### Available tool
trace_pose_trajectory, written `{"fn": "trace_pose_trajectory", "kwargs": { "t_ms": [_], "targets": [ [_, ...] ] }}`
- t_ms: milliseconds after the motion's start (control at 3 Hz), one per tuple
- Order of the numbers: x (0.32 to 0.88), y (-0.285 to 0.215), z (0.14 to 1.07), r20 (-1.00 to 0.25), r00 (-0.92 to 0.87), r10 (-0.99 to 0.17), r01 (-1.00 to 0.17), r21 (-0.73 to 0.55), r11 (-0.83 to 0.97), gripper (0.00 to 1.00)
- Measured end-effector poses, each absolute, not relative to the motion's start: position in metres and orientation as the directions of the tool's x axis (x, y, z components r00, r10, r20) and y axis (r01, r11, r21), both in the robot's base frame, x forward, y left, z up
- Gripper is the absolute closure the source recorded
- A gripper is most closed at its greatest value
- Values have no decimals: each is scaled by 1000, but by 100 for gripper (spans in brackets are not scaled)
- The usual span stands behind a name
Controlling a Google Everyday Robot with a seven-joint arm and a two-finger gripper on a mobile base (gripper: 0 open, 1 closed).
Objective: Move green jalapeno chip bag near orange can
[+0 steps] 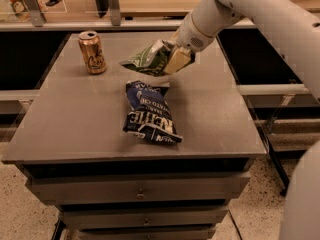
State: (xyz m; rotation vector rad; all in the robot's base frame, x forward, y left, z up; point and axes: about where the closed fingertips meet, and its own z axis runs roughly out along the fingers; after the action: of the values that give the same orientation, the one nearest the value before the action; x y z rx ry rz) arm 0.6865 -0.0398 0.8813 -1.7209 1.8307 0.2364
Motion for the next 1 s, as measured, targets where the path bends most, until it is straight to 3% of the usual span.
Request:
{"fn": "trace_pose_trajectory", "kwargs": {
  "t_ms": [333,1000],
  "targets": [
    [679,-34,875,-541,-76,-837,-920,-286,269,100],
    [675,-19,871,-619,-282,-733,-856,-183,484,100]
  ]
}}
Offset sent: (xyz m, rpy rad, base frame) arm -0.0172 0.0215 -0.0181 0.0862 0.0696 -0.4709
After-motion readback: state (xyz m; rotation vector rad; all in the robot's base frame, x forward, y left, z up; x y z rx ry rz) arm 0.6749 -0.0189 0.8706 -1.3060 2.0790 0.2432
